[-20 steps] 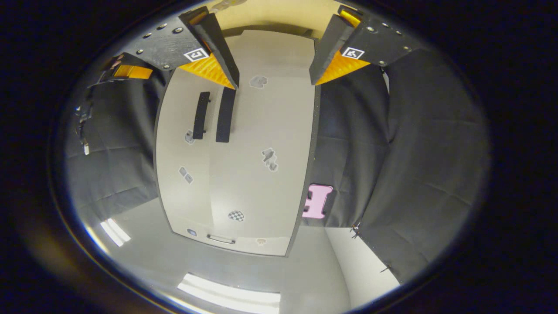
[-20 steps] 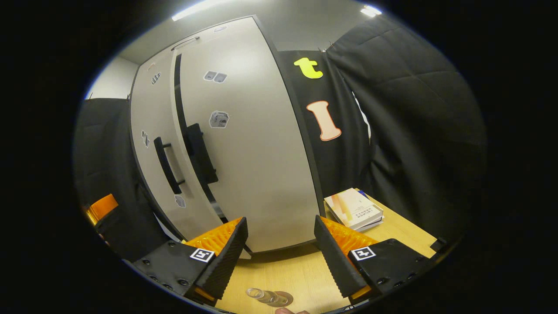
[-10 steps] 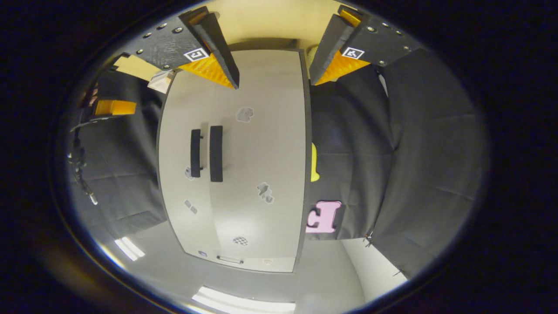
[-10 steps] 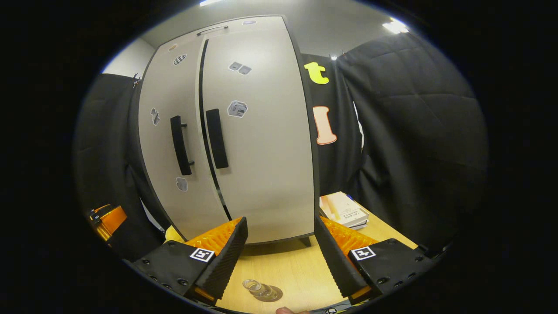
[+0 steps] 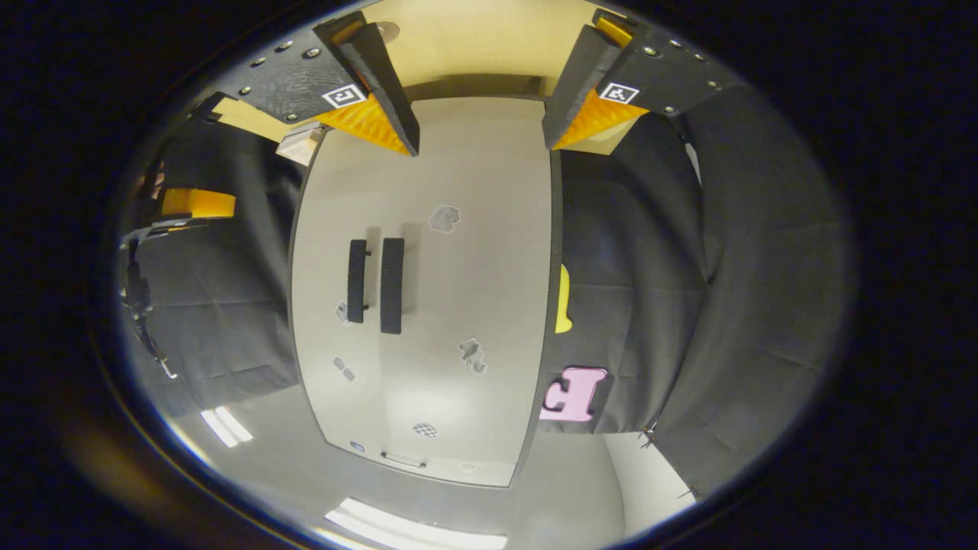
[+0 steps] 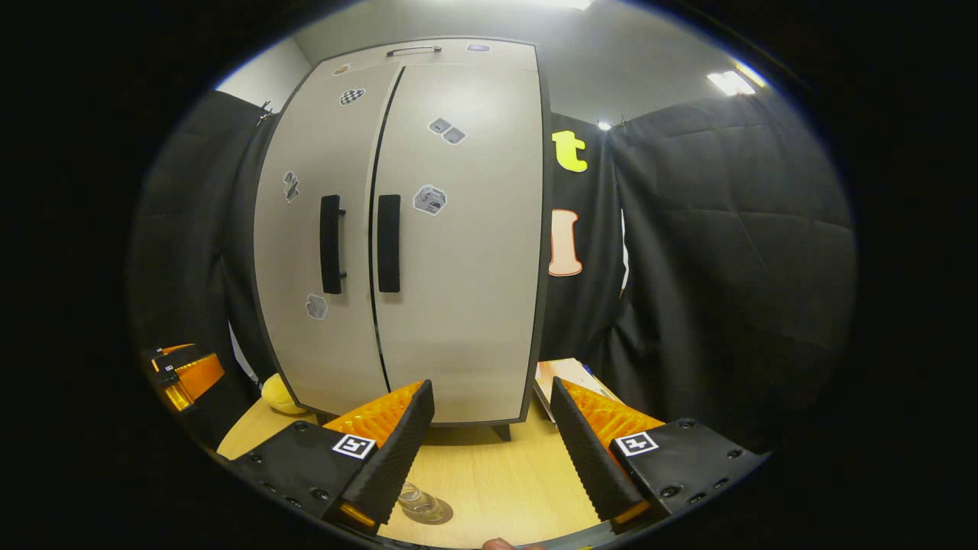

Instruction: Grasp the bottle in the cabinet with the left hand and place it on the coaster, then close the right door with the right hand and the left door with the left hand.

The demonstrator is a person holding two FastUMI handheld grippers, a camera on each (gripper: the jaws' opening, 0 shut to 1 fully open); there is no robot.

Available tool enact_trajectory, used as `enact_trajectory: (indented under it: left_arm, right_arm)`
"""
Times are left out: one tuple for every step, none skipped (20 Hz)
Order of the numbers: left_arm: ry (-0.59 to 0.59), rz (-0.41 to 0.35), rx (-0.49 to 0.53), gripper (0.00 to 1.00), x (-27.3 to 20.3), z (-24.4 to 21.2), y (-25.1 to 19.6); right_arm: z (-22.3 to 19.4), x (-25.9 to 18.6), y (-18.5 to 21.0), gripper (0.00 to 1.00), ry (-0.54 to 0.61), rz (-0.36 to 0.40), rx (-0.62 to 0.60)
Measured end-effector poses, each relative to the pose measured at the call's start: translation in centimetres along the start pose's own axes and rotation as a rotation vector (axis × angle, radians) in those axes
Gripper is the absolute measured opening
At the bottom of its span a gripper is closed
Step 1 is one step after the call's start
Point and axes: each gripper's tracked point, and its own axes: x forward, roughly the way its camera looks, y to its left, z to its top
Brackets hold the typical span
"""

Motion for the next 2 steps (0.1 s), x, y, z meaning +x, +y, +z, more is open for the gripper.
enact_trajectory:
  left_arm:
    - [0.0,0.01,-0.002,0.94,-0.14,0.15,-0.27]
    - [0.002,0.024,0.0,0.94,-0.16,0.32,-0.45]
  right_arm:
    - [0.02,0.23,-0.55,0.98,-0.003,0.003,0.007]
    - [-0.05,0.59,-1.18,0.98,-0.004,0.008,0.016]
